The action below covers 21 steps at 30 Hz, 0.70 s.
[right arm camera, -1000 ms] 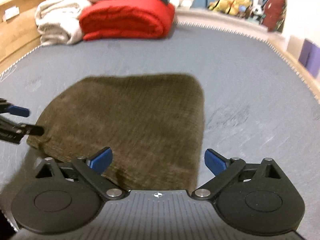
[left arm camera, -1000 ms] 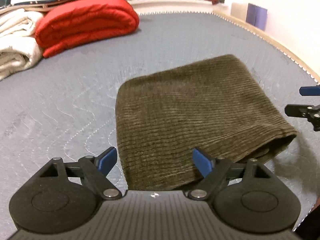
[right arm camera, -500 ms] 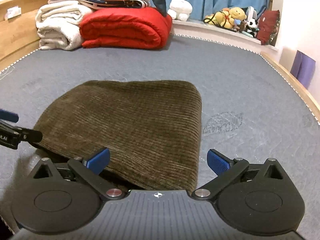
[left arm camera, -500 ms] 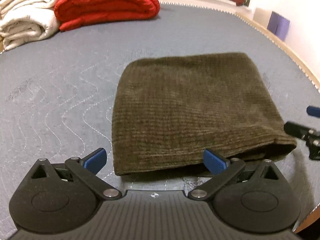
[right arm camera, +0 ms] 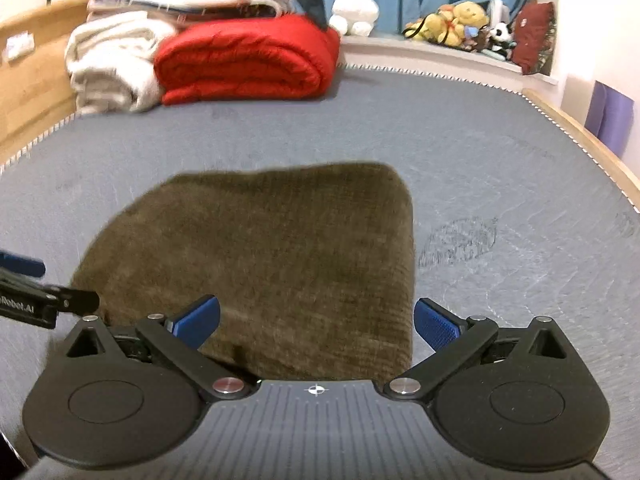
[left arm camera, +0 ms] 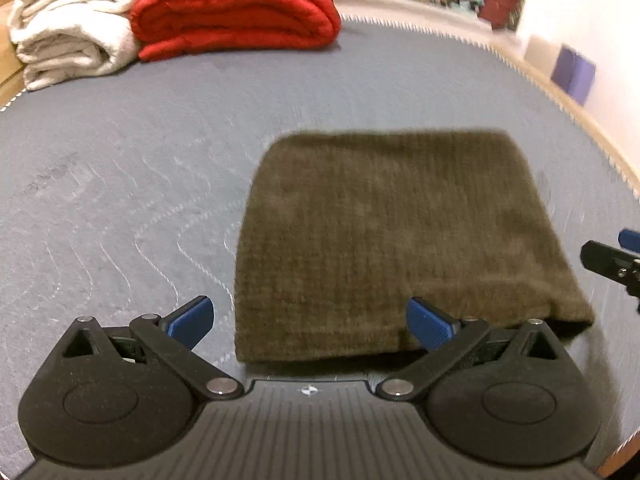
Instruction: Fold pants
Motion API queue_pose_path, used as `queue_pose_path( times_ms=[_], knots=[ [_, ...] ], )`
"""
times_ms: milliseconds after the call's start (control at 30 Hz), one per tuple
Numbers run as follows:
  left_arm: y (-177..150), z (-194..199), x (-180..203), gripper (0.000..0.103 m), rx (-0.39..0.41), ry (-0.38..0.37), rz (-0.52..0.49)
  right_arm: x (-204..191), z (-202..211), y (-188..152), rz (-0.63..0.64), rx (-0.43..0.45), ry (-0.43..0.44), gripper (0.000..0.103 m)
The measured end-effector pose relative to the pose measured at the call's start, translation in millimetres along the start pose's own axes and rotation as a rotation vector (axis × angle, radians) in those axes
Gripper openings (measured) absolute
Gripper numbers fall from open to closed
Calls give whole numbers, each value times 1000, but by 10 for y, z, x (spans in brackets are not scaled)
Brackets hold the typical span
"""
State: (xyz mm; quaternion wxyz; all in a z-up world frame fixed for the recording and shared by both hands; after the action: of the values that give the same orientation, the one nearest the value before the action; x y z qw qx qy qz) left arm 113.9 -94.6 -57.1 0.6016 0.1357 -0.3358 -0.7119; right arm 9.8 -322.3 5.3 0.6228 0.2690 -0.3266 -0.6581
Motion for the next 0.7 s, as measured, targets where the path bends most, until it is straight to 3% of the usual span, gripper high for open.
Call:
queue_pose_path(
  times_ms=[100,200,267,367,433,567,700],
  knots=[
    [58,75,-18,103,32,-32,8,106,108,80,-86,59,30,102],
    [51,35,-20,103,9,-35,10,122,82,95,-85,37,33,102],
    [17,-55,-26,103,-44,-33,15,50,-70,21,-12,-58,-5,102],
    [-45,-150,-38,103,-98,-15,23,-41,-431,-225,107,-287,-71,102],
    [-55,-127,-16,103,-87,-17,12,-22,-495,-273,73,-326,-66,102],
    [-32,-56,29,103,-58,-25,-10,66,-282,-124,-19,-222,-6,102],
    [-56,-68,49,103,-73,-36,-13,26,-79,-32,-8,-106,19,102]
  ],
)
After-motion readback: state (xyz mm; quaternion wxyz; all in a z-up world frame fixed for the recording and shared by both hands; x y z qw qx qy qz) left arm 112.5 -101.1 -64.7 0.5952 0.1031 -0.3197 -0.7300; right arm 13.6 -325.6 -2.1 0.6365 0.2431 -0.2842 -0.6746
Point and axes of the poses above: each gripper's, at about its wrist camera, not at the fingertips, and z roughly against the way its jaws point, x to its right, y to its top, the point moved 1 cm from there along -z, roughly the way its jaws point, and after that the axes turned 12 degrees about -y, right-handed, at the moved point
